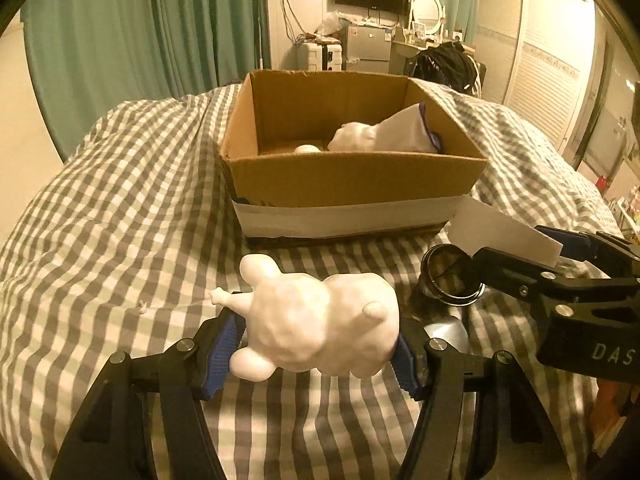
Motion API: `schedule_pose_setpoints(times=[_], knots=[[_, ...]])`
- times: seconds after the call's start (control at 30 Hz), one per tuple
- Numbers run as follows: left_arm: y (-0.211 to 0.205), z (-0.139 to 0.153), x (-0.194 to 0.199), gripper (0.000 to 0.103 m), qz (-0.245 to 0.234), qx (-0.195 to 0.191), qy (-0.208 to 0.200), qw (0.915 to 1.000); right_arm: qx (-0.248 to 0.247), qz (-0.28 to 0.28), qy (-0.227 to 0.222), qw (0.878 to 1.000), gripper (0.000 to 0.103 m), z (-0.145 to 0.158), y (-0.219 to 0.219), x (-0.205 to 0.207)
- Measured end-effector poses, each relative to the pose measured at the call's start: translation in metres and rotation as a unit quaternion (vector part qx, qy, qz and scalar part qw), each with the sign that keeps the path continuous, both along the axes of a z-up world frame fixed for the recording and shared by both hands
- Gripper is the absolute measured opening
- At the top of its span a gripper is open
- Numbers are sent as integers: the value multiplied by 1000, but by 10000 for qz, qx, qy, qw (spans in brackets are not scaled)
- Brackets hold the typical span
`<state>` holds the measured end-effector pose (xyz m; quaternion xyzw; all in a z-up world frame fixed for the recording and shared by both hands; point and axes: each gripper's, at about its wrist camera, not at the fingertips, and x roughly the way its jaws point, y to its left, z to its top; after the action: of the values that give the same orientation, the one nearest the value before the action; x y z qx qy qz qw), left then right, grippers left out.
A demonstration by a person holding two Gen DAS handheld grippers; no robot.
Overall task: Organize objects
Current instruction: 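Grasp the white figurine with the left tool while the right tool grasps the tape roll, then carry the figurine and tape roll over the box and open both tools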
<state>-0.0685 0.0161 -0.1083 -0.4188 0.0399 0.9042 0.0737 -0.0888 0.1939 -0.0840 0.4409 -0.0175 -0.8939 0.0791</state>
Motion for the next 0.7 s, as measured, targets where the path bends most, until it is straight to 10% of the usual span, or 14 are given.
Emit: schedule_pose_setpoints(times=[0.7], knots=[[-12, 115, 6, 67, -49, 278, 960, 9950, 217, 327, 1370, 9898, 84, 135, -12, 42]])
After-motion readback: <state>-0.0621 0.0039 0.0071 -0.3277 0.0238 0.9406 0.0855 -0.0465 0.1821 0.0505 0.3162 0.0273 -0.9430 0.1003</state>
